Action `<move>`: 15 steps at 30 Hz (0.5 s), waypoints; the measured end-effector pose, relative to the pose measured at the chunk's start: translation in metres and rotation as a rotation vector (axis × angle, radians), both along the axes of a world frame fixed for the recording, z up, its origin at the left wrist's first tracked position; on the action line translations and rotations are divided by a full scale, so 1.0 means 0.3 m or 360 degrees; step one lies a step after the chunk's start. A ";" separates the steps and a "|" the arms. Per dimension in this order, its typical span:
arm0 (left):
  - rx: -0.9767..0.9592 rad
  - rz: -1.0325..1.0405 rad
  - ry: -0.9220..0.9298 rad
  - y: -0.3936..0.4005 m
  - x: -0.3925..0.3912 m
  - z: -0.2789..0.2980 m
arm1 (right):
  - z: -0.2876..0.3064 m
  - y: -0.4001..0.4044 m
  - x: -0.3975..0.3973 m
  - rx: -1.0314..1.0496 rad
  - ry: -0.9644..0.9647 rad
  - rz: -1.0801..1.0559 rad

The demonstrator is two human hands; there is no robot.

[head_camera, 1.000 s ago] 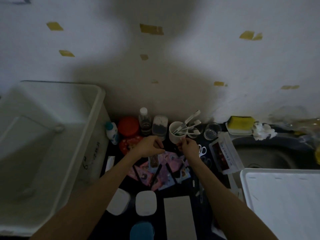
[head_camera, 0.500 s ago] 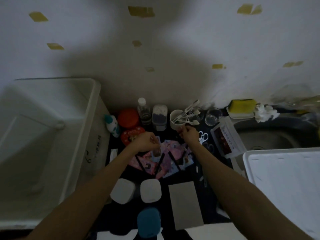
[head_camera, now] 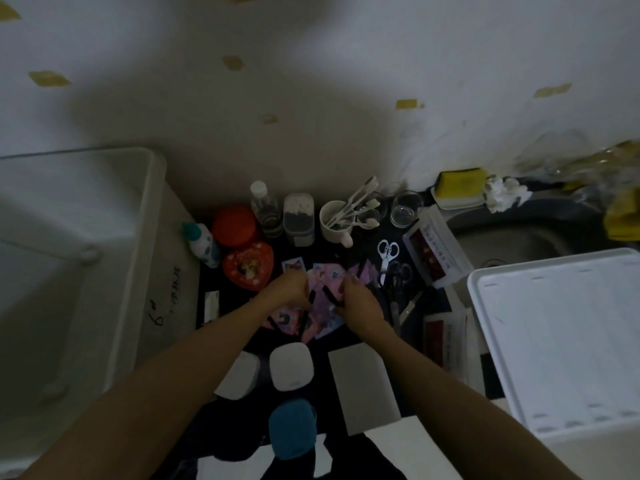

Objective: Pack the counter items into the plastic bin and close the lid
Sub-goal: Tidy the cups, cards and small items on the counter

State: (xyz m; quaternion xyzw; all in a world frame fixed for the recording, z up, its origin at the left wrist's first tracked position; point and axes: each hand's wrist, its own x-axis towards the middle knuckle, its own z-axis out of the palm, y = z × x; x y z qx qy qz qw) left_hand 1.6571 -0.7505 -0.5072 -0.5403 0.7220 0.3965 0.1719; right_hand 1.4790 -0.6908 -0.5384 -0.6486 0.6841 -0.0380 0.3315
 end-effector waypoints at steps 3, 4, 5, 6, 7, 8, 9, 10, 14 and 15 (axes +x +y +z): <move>-0.0058 -0.0043 -0.0085 0.005 -0.025 -0.047 | -0.028 0.025 0.000 -0.0004 0.0159 0.0043; -0.0058 -0.0051 -0.0099 0.011 -0.035 -0.050 | -0.027 0.028 -0.002 -0.0006 0.0167 0.0034; -0.0061 -0.0058 -0.0113 0.019 -0.044 -0.052 | -0.023 0.031 -0.005 -0.0008 0.0157 0.0019; -0.0065 -0.0072 -0.0148 0.026 -0.054 -0.056 | -0.021 0.031 -0.009 -0.0019 0.0131 -0.0005; -0.0079 -0.0085 -0.0177 0.033 -0.060 -0.061 | -0.018 0.031 -0.014 -0.0037 0.0107 -0.0028; -0.0086 -0.0077 -0.0213 0.038 -0.065 -0.065 | -0.012 0.031 -0.017 -0.0049 0.0085 -0.0048; -0.0103 -0.0072 -0.0220 0.041 -0.068 -0.074 | -0.007 0.029 -0.022 -0.0068 0.0051 -0.0070; -0.0099 -0.0051 -0.0223 0.042 -0.072 -0.077 | -0.001 0.027 -0.025 -0.0081 0.0008 -0.0099; -0.0132 0.0095 -0.0039 0.020 -0.064 -0.072 | 0.022 0.006 -0.045 -0.0160 -0.0004 -0.0121; -0.0165 0.0148 0.0081 0.010 -0.057 -0.062 | 0.031 -0.006 -0.056 -0.0161 0.0045 -0.0133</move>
